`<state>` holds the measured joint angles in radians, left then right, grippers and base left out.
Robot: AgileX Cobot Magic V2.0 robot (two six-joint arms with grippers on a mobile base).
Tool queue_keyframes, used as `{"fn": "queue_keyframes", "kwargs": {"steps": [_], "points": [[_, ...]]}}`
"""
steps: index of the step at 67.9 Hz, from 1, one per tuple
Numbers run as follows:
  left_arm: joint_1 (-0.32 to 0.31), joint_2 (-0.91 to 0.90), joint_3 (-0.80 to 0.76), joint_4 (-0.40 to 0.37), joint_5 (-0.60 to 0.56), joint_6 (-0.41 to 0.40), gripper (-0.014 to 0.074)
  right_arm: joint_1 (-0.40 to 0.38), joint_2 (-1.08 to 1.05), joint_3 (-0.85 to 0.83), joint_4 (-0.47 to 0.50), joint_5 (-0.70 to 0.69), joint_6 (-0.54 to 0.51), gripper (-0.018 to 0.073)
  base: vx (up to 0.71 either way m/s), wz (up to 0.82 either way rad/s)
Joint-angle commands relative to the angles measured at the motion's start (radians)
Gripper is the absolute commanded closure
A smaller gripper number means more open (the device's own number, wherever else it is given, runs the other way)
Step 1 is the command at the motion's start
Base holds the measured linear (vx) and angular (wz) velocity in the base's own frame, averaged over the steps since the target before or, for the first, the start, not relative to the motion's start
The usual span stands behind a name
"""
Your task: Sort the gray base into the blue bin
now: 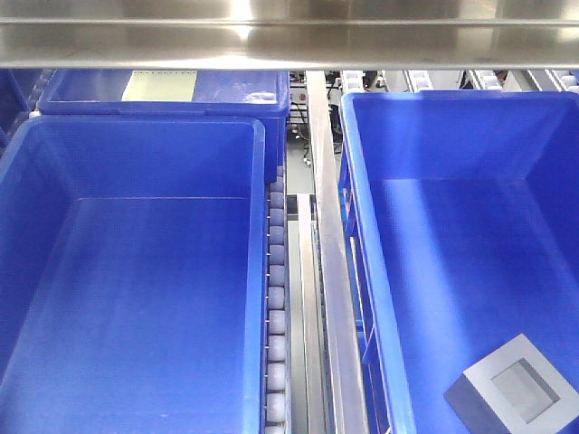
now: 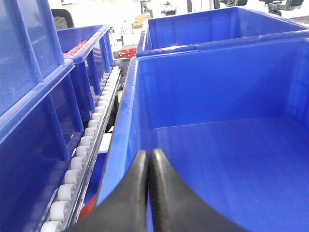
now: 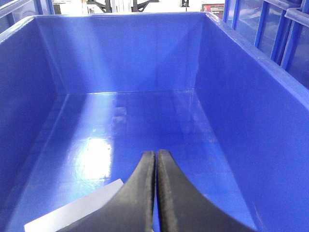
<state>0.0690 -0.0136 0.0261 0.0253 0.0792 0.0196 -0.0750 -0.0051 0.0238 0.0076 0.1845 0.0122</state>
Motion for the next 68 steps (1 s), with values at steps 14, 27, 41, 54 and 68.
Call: {"fn": "queue_keyframes", "kwargs": {"steps": [14, 27, 41, 54, 68], "points": [[-0.001, -0.013, -0.019, -0.001, -0.064, -0.011, 0.0604, -0.005, 0.018, 0.006, -0.008, -0.037, -0.012, 0.0564, 0.0, 0.0], [-0.001, -0.013, -0.019, -0.001, -0.064, -0.011, 0.0604, -0.005, 0.018, 0.006, -0.008, -0.037, -0.012, 0.0564, 0.0, 0.0], [-0.004, -0.013, -0.019, -0.001, -0.064, -0.011, 0.0604, -0.005, 0.018, 0.006, -0.008, -0.037, -0.012, 0.0564, 0.0, 0.0], [-0.004, -0.012, -0.021, -0.001, -0.064, -0.011, 0.0604, -0.005, 0.018, 0.006, -0.008, -0.037, -0.012, 0.0564, 0.0, 0.0], [-0.004, -0.012, -0.021, -0.001, -0.064, -0.011, 0.0604, -0.005, 0.018, 0.006, -0.008, -0.037, -0.012, 0.0564, 0.0, 0.0]]}}
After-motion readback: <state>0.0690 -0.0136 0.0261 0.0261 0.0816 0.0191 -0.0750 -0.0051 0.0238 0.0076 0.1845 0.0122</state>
